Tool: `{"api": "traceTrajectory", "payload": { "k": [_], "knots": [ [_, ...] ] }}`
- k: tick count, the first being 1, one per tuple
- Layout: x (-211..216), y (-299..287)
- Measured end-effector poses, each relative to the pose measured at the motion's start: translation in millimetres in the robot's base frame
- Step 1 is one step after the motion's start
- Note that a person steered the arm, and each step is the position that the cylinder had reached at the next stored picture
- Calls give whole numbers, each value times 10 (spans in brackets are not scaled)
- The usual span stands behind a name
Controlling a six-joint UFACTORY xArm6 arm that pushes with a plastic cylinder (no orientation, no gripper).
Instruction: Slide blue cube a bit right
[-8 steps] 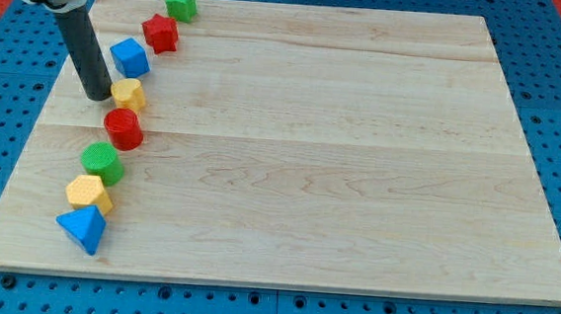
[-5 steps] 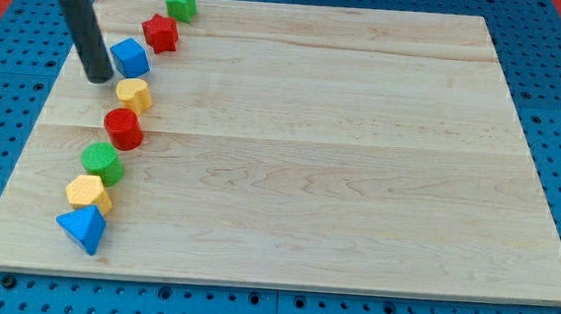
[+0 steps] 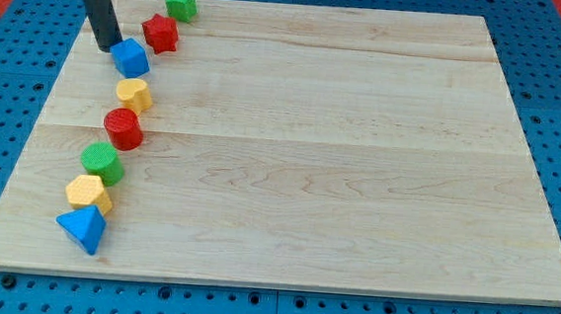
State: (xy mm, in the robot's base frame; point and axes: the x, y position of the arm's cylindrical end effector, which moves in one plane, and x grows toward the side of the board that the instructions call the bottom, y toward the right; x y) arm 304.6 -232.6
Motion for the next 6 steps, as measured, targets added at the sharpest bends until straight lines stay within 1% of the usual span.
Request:
{"api": "traceTrajectory", "payload": {
  "k": [2,3,5,6],
  "knots": [
    [44,32],
    [174,73],
    [235,-66],
    [400,-28]
  ]
}}
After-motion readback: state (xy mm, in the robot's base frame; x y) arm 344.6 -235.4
